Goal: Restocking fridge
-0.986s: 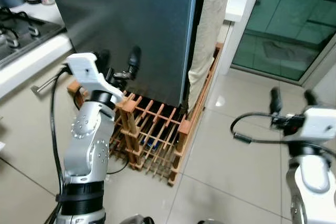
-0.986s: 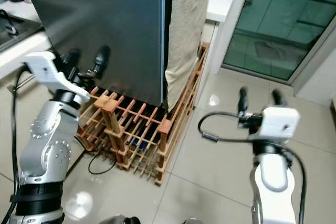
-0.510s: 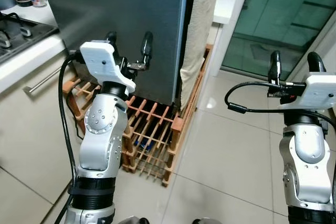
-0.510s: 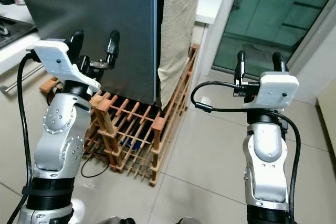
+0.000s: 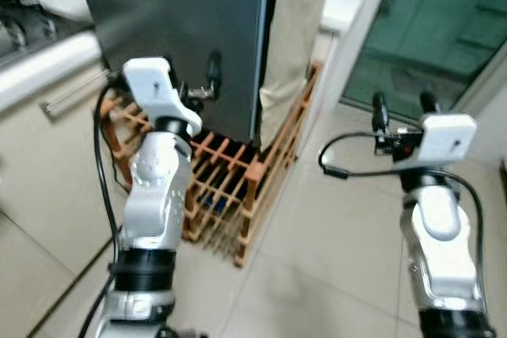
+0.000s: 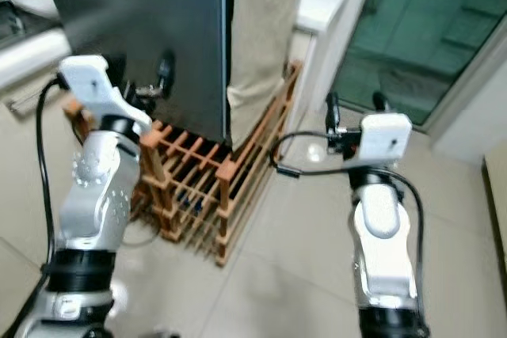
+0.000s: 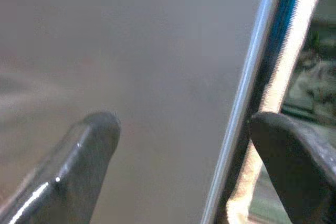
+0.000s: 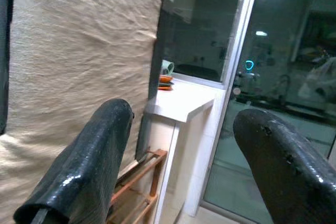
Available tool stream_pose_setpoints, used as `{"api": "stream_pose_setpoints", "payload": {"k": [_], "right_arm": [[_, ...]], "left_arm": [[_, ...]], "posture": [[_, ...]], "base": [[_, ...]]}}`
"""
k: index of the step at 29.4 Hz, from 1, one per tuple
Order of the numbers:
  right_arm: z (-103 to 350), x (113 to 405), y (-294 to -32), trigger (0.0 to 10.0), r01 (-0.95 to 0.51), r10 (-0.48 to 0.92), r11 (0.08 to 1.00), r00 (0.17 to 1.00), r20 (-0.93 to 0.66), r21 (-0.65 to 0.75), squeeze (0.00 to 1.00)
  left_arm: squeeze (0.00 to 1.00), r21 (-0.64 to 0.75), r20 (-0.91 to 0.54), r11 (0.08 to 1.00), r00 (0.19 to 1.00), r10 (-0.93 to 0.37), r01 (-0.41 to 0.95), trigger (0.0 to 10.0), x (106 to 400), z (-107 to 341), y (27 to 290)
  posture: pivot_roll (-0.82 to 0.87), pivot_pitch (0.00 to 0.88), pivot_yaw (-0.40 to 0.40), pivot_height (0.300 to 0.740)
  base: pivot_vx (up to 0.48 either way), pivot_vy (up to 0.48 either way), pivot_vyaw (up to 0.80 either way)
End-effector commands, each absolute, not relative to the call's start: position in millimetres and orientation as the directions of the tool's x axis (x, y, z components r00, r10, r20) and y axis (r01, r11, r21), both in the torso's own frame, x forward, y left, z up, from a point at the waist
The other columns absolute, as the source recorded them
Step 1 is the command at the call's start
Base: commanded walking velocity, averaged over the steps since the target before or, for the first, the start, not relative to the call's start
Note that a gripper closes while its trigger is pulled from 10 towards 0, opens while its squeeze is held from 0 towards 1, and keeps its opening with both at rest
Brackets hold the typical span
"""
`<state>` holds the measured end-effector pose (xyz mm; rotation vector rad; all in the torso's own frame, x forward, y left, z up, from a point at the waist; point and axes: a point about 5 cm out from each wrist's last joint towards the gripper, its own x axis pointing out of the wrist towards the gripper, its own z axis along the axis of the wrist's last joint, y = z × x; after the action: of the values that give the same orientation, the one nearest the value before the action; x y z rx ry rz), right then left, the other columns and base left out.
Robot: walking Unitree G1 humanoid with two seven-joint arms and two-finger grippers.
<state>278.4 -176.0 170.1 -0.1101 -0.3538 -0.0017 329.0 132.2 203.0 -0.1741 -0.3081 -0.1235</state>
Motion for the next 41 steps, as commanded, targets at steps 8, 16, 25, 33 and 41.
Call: {"api": "stream_pose_setpoints", "payload": {"k": [8, 16, 25, 33, 41], "right_arm": [[164, 275, -181, 10.0, 0.055, -0.017, 0.993, 0.943, 0.331, -0.105, 0.00], [161, 275, -179, 10.0, 0.049, -0.015, 0.994, 0.949, 0.315, -0.102, 0.00], [159, 284, -173, 10.0, 0.055, -0.018, 0.993, 0.946, 0.323, -0.104, 0.00], [160, 287, -176, 10.0, 0.049, -0.011, 0.993, 0.946, 0.325, -0.111, 0.00], [162, 292, -175, 10.0, 0.022, 0.018, 0.992, 0.947, 0.320, -0.122, 0.00]], "left_arm": [[0.00, -0.162, 0.254, 0.961, 0.951, -0.177, 0.222, 10.0, 336, 197, 119], [0.00, -0.149, 0.256, 0.949, 0.938, -0.236, 0.279, 10.0, 334, 197, 115], [0.00, -0.180, 0.275, 0.930, 0.924, -0.267, 0.322, 10.0, 333, 199, 108], [0.00, -0.171, 0.278, 0.932, 0.923, -0.265, 0.319, 10.0, 336, 201, 105], [0.00, -0.220, 0.304, 0.930, 0.927, -0.221, 0.294, 10.0, 340, 207, 104]], "posture": [[-0.15, 0.000, 0.024, 0.740], [-0.15, 0.000, 0.029, 0.740], [-0.13, 0.000, 0.056, 0.740], [-0.12, 0.000, 0.024, 0.740], [-0.12, 0.000, -0.010, 0.740]], "base": [[0.116, -0.125, 0.00], [0.000, 0.000, 0.00], [0.000, 0.000, 0.08], [0.235, -0.269, 0.64], [0.330, -0.343, 0.41]]}}
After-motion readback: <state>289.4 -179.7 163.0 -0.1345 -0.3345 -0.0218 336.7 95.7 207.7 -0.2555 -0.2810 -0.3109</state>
